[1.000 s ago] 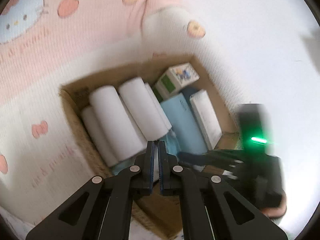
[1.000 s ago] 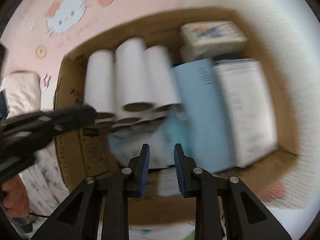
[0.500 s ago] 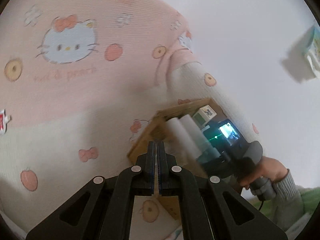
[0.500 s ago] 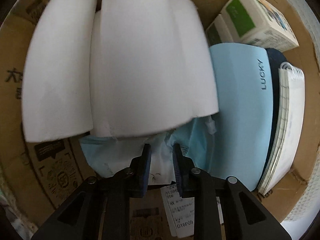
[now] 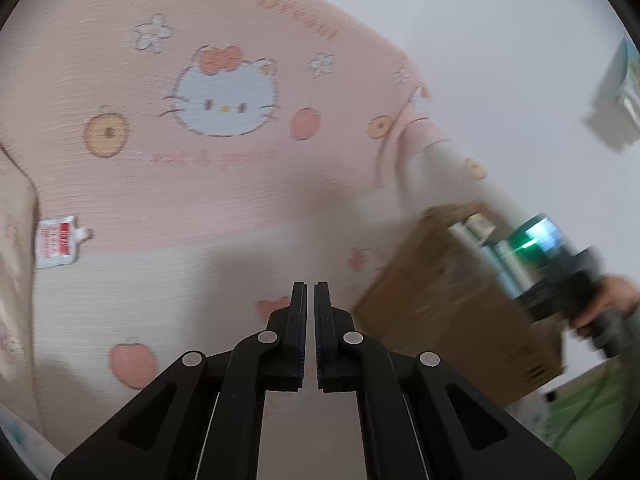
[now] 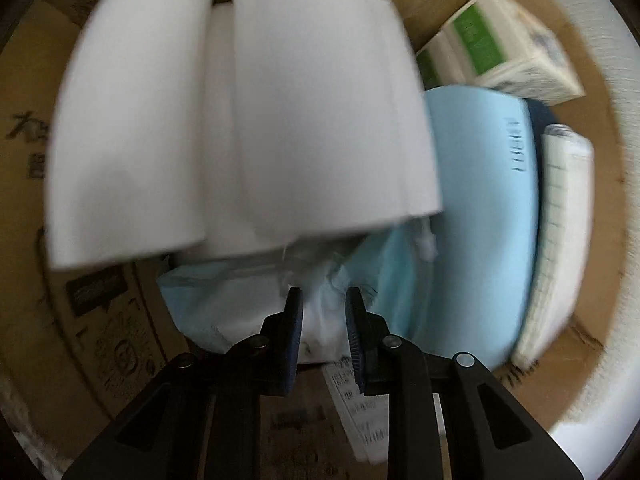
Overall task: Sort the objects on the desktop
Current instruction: 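Withdraw the right gripper from the box toward the white sachet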
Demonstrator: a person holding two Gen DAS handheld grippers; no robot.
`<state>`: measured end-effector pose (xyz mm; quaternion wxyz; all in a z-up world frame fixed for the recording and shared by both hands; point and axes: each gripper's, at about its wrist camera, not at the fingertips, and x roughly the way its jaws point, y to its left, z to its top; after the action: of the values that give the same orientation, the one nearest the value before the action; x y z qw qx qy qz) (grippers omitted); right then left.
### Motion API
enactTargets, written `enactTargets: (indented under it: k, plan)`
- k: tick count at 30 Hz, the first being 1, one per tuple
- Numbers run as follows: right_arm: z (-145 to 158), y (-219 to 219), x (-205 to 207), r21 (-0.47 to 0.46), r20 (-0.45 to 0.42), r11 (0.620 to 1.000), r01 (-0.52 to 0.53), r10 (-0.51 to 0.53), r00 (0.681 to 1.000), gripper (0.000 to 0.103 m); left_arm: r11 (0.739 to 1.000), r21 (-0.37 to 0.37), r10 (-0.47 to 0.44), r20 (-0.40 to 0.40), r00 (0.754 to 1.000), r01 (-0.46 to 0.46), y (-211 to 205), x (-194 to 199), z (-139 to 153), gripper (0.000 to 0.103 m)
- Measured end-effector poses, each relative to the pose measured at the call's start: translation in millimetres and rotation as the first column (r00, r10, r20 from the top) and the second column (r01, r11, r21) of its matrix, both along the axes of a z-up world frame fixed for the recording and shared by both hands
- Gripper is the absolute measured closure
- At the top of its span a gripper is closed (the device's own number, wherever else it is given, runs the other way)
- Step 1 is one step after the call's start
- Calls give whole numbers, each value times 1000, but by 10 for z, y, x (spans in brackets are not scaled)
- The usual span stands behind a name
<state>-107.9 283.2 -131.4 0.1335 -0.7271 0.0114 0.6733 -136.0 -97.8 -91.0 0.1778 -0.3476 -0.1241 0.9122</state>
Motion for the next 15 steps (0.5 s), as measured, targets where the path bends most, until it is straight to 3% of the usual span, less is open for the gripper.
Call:
enactTargets:
  k: [6,10,13,15]
  plan:
    - [656,-425,-3,152,-115,987,-53,71,991,83,995,-33,90,37,995,-89,-305,-97,-291,101]
    - [886,-995,-58,237,-162,961,-144,185,969,83,983,-95,158,-20,987,-159,-398,-100,-224,99]
    - [896,-1454,-44,339,-142,909,-242,303,942,84,963,-147,214,-95,972,-227,-455,20,-130,96]
    - [826,-1515,-183,478,-80,825,-301,383,920,84,952,-184,221,-136,966,-244,-455,93,-86,85]
